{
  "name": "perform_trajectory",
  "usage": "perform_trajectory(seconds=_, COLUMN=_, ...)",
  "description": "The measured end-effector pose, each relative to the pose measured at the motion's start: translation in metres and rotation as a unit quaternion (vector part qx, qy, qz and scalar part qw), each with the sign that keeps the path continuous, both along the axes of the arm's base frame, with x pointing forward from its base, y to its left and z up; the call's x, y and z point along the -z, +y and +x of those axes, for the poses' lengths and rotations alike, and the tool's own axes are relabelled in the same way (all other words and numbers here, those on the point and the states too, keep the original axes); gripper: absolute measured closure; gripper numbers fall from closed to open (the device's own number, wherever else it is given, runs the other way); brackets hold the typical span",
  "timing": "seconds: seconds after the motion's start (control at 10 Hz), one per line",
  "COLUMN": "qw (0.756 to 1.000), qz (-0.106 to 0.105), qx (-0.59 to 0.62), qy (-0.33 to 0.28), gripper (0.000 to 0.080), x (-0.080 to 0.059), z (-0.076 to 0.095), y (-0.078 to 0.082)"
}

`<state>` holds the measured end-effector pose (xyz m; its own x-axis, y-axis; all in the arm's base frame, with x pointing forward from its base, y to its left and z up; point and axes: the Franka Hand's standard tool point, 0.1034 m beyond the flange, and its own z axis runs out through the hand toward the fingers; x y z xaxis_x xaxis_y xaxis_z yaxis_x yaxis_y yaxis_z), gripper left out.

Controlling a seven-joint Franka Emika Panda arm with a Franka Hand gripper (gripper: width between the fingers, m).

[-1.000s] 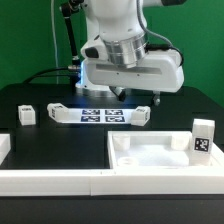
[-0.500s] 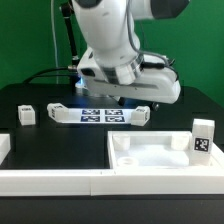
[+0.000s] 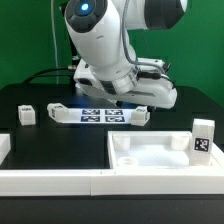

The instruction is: Assemble square table

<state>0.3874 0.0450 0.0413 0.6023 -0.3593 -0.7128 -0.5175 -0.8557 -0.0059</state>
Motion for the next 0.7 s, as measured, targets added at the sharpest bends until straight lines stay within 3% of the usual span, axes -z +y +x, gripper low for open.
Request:
perform_trajectory(seconds=0.1, qw=1.0, qz=0.002, qx=0.007, qy=-0.003, gripper=0.0151, x=0.003, z=-0.001, y=0.004)
perform_trajectory(seconds=0.4, qw=0.999, qz=0.029, qx=0.032, qy=0.014, gripper=0.0151, x=0.019, z=-0.041, y=0.019)
perform_trajectory(seconds=0.7, qw=0.999, qz=0.03, qx=0.036, qy=0.016, gripper=0.0151, x=0.019, z=-0.043, y=0.019)
